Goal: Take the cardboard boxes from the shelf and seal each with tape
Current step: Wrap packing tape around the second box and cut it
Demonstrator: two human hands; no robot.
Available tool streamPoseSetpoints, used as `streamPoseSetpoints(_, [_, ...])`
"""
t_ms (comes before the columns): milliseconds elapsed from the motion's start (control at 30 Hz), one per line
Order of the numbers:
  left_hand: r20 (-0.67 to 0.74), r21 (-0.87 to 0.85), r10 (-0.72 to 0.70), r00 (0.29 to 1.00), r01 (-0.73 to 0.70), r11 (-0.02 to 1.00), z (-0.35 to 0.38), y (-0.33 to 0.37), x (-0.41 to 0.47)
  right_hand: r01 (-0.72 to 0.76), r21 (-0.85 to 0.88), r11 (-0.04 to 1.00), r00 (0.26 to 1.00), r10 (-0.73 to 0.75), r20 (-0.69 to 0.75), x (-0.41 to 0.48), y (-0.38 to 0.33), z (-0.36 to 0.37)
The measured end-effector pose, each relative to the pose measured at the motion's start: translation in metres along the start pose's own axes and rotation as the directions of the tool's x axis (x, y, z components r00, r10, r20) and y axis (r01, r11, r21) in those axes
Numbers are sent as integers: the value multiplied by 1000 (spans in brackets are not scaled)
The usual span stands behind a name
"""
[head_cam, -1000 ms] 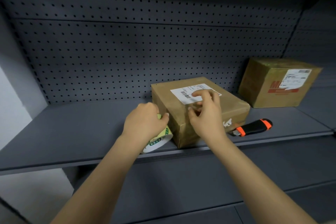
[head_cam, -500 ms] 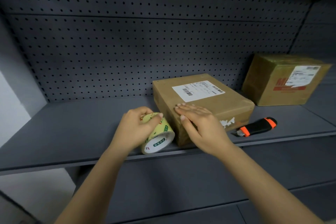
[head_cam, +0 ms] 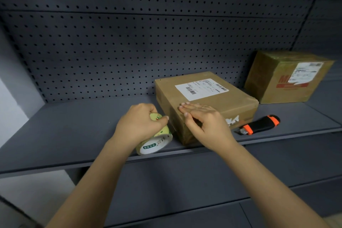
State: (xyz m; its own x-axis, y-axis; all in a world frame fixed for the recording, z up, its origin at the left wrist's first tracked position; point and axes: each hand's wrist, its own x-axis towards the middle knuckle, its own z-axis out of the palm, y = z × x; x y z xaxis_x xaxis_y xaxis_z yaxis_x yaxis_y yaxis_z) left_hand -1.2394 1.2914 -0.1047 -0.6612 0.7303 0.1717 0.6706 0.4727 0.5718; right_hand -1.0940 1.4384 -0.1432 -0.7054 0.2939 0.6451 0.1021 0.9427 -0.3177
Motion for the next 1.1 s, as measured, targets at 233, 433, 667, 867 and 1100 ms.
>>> streamPoseSetpoints(233, [-65,-186,90,994,-100,977,-4,-9,-9,-13,-19,1000,1000,12,-6,0,-2,0])
streamPoseSetpoints(433, [88,35,85,993,-88,995,-13,-10,3,-31,-12,999,999,31,23,1,-4,-4])
streamPoseSetpoints(667, [107,-61,88,990,-82,995,-11,-10,6,-46,21,999,998,45,45,2,-9,-9])
streamPoseSetpoints(867, [49,-76,53,997,-49,996,-7,-7,6,-97,105,990,990,107,-92,-11,-14,-26])
streamPoseSetpoints(1100, [36,16,38,999,-39,999,-4,1,3,-320,-195,927,932,272,-239,-73,50,-72])
